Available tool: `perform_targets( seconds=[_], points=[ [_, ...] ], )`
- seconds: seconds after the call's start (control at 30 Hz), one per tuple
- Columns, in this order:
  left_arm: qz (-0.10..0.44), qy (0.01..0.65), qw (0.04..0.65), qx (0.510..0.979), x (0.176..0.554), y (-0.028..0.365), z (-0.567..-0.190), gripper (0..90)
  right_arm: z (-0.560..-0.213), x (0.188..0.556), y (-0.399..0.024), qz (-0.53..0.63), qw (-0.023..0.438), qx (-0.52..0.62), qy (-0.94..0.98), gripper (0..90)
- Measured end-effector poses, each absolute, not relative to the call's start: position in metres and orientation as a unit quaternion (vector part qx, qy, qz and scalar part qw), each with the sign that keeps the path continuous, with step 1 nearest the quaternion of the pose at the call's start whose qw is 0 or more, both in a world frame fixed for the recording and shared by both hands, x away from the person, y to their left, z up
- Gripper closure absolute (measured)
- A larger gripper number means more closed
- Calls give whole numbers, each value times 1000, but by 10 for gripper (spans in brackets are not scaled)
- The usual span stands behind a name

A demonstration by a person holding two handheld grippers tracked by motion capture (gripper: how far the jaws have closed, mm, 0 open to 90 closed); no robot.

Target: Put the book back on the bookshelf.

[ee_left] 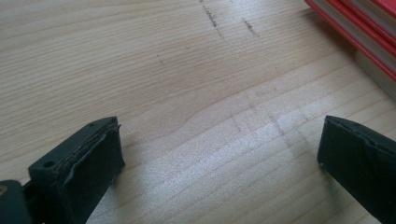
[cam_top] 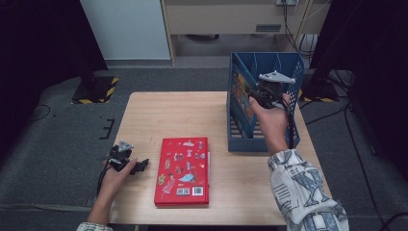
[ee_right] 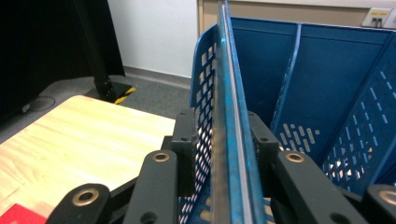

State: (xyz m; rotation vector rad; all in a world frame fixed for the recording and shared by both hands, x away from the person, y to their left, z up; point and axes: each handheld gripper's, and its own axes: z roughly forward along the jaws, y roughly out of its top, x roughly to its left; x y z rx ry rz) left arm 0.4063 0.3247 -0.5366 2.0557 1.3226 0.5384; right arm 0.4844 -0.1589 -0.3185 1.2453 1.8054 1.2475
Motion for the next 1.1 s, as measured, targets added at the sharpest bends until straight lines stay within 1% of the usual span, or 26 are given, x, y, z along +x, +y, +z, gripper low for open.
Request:
perform_targets(
  seconds=[0.27,0.6,0.8,1.1],
  points=[
    [205,503,316,778,406,324,-537,0,-307,489,-157,456,295,470,695,691],
    [204,503,316,778,407,324,-537,0,-302,496,-159,449,287,470,703,739],
    [205,502,316,779,407,324,-537,0,-300,499,-156,442,286,468,710,713],
    [205,502,317,778,407,323,-537,0,-302,502,-154,436,283,471,712,717]
  ],
)
